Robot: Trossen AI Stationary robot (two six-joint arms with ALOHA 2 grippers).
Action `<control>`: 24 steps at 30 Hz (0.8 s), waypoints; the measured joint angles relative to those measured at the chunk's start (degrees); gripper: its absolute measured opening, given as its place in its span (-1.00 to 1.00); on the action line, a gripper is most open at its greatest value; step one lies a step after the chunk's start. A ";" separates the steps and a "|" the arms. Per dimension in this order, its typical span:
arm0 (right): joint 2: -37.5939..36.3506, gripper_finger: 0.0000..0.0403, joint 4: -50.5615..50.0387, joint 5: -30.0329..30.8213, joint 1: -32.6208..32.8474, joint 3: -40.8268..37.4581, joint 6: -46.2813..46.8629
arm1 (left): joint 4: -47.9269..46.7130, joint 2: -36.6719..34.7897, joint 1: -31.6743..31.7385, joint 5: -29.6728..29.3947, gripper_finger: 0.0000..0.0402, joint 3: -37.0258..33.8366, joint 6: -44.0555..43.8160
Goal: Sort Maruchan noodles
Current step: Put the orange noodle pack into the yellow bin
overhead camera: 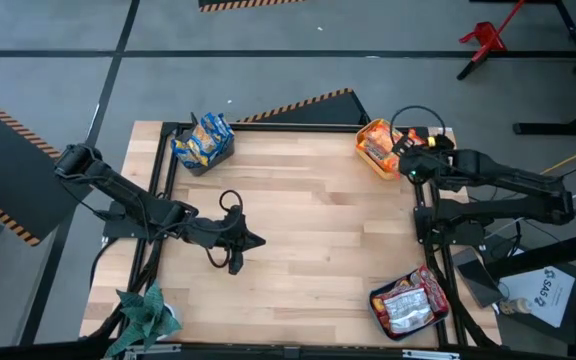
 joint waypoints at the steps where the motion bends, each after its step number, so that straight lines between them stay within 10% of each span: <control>1: 0.01 -0.93 -0.53 1.24 0.00 0.00 1.68 | 0.03 0.00 0.00 0.00 -1.00 0.00 0.01; 24: 7.58 -0.90 -4.86 -3.08 -13.39 -0.20 3.98 | -1.93 -0.02 0.00 0.15 -1.00 0.02 0.00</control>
